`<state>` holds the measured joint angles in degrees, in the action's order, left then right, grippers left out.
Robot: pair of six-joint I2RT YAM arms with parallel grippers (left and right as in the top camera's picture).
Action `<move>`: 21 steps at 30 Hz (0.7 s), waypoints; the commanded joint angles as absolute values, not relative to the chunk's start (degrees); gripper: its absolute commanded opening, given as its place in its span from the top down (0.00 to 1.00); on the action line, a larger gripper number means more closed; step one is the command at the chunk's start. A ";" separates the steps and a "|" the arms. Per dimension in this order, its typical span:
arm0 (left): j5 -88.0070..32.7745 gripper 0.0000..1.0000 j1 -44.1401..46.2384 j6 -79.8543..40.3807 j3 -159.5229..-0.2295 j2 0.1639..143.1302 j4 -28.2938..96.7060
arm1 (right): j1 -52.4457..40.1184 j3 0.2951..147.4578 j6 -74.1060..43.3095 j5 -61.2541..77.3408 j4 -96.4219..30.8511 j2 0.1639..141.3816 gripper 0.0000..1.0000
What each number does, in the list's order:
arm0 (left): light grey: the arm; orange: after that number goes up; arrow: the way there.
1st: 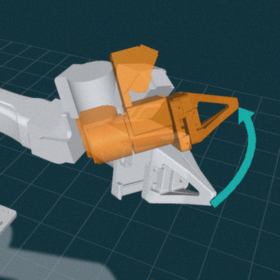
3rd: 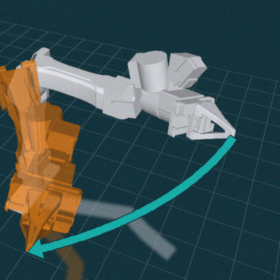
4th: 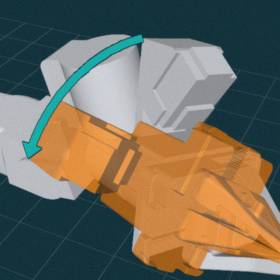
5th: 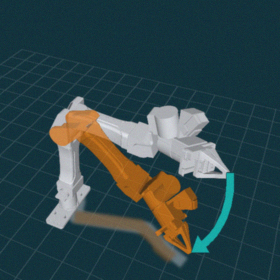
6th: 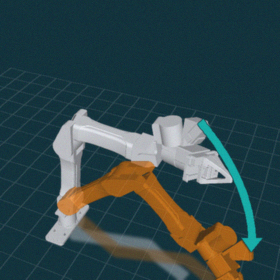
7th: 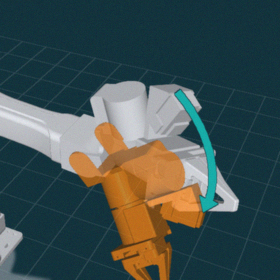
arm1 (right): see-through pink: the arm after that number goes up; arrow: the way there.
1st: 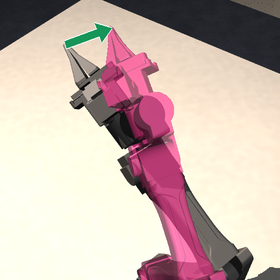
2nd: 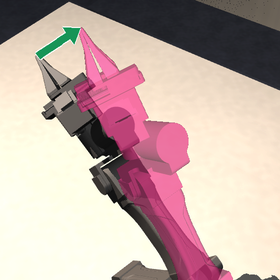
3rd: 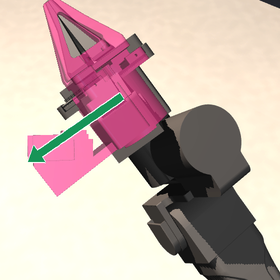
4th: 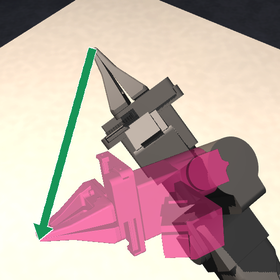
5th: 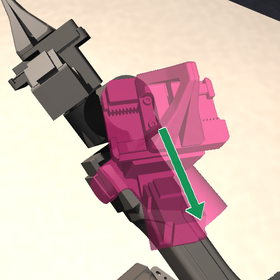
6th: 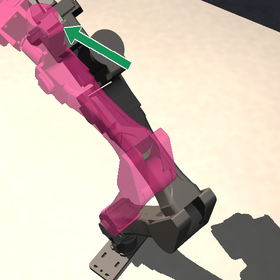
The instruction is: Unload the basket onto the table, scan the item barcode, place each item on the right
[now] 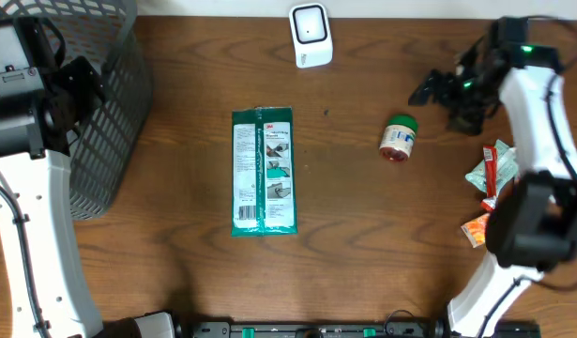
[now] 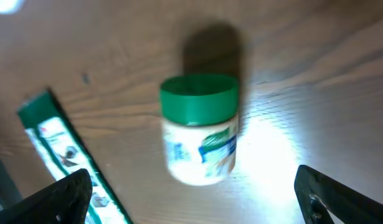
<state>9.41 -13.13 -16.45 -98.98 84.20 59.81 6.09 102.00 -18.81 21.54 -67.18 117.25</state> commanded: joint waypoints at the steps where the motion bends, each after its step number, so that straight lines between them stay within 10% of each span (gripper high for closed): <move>1: 10.13 0.08 -13.43 -15.90 -99.33 84.23 59.96 | 4.51 102.96 -17.80 22.48 -67.55 119.90 0.01; 21: 10.13 0.08 -13.43 -15.90 -99.33 84.23 59.96 | -4.10 102.67 -26.96 4.36 -57.69 127.09 0.06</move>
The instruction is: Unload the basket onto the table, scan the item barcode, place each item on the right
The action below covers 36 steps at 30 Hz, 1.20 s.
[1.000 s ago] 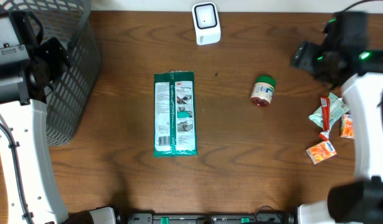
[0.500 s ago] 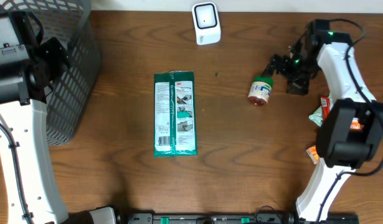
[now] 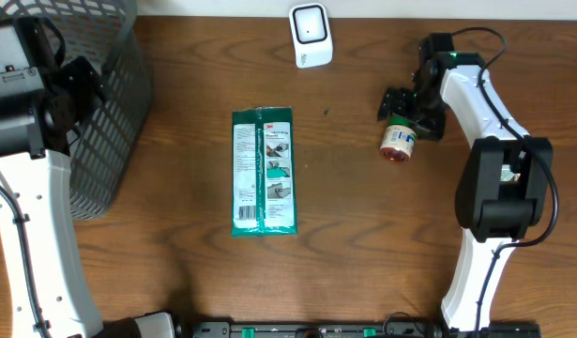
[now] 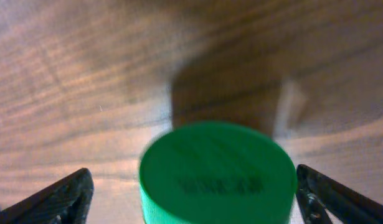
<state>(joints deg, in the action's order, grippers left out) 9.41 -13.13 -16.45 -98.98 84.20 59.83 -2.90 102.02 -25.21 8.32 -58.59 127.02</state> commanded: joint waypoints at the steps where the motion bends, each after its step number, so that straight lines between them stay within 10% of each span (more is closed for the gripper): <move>1: 10.13 0.08 -13.43 -15.90 -99.33 84.23 59.96 | -4.27 102.52 -26.98 4.32 -57.06 127.11 0.09; 14: 10.13 0.08 -13.43 -15.90 -99.33 84.23 59.96 | -5.45 101.34 -29.47 4.12 -55.48 127.35 0.21; 36: 10.13 0.07 -13.43 -15.90 -99.33 84.23 59.96 | -6.74 101.34 2.02 4.10 -54.63 127.39 0.23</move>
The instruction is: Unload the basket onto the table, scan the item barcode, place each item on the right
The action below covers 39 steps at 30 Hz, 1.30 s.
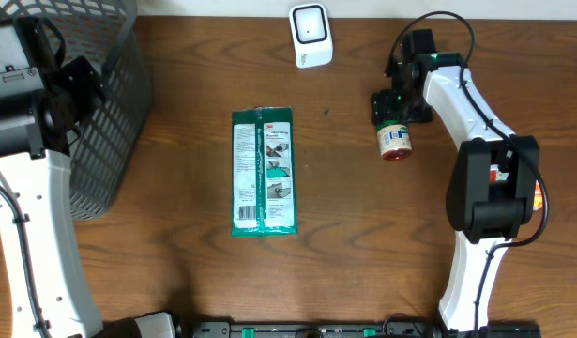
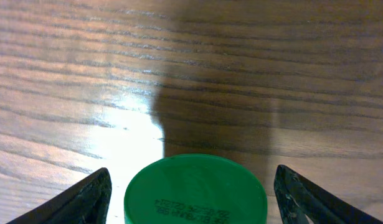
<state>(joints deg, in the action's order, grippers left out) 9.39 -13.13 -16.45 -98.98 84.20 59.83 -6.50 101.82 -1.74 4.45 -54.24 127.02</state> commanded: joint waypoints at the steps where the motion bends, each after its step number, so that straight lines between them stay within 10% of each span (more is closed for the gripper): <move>1: 10.13 0.08 -13.43 -15.90 -99.33 84.23 59.96 | -6.83 101.34 2.00 4.08 -54.81 127.42 0.23; 15: 10.13 0.08 -13.43 -15.90 -99.33 84.23 59.96 | -7.18 100.64 -1.08 1.34 -56.80 127.55 0.28; 39: 10.13 0.08 -13.43 -15.90 -99.33 84.23 59.96 | -7.25 101.38 -6.42 2.02 -59.35 112.81 0.66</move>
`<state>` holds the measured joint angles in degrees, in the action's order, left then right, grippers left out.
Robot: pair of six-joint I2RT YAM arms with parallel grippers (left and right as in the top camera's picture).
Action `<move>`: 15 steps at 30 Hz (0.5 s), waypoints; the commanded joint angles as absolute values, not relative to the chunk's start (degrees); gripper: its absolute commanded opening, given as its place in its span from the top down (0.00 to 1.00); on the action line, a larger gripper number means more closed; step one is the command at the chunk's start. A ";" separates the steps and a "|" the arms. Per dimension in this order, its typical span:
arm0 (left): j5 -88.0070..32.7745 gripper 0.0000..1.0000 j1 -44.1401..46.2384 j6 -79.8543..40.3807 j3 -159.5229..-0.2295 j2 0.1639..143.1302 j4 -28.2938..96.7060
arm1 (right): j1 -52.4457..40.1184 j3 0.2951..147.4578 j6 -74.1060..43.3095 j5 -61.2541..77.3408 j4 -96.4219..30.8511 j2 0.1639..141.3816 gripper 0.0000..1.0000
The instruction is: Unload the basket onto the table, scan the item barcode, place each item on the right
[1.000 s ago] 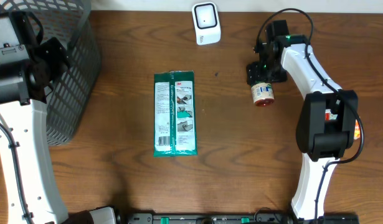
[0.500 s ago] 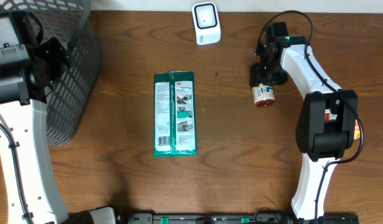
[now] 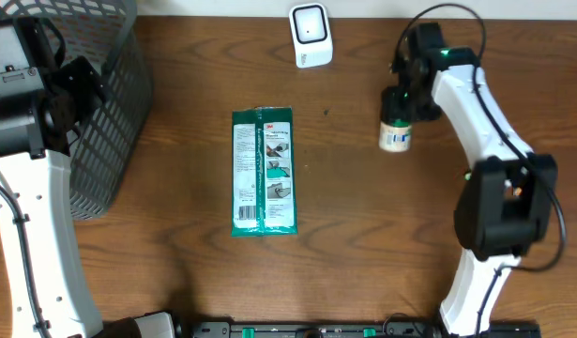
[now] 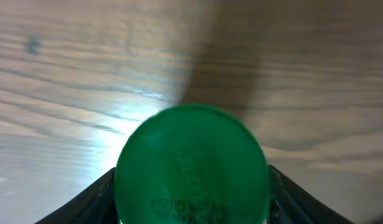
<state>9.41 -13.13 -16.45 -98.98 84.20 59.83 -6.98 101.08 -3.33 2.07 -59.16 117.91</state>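
Note:
A small white jar with a green lid [image 3: 395, 133] is at the right of the wooden table, its lid filling the right wrist view [image 4: 191, 165]. My right gripper [image 3: 402, 101] is shut on it, and the dark fingers [image 4: 98, 199] press both sides of the lid. The white barcode scanner [image 3: 310, 36] stands at the table's back edge, left of the jar. A green wipes packet [image 3: 263, 171] lies flat mid-table. My left arm [image 3: 30, 103] stays at the far left by the basket, its jaws not discernible.
A grey mesh basket [image 3: 110, 103] occupies the back left corner. The right arm's links [image 3: 485, 122] stretch over the right side of the table, covering the snack wrappers there.
My right gripper, then open with its fingers wide of the green lid, is now shut on the jar. The jar sits slightly farther back and looks more upright in the overhead view.
My right gripper began open at the far right, away from the jar lying on its side. It then stood just behind the jar, later straddling the lid with open fingers. Now it grips the jar by the lid. Left arm and packet stayed still.

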 commanded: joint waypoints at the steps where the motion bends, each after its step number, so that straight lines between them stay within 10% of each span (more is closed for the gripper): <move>1: 10.13 0.08 -13.43 -15.90 -99.33 84.23 59.96 | -7.25 101.38 -7.20 2.00 -59.37 112.09 0.66; 15: 10.13 0.08 -13.43 -15.90 -99.33 84.23 59.96 | -10.59 89.01 -10.28 1.50 -51.55 111.42 0.65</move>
<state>9.39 -13.13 -16.45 -98.98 84.20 59.83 -9.39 93.01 -8.12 1.76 -54.08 111.61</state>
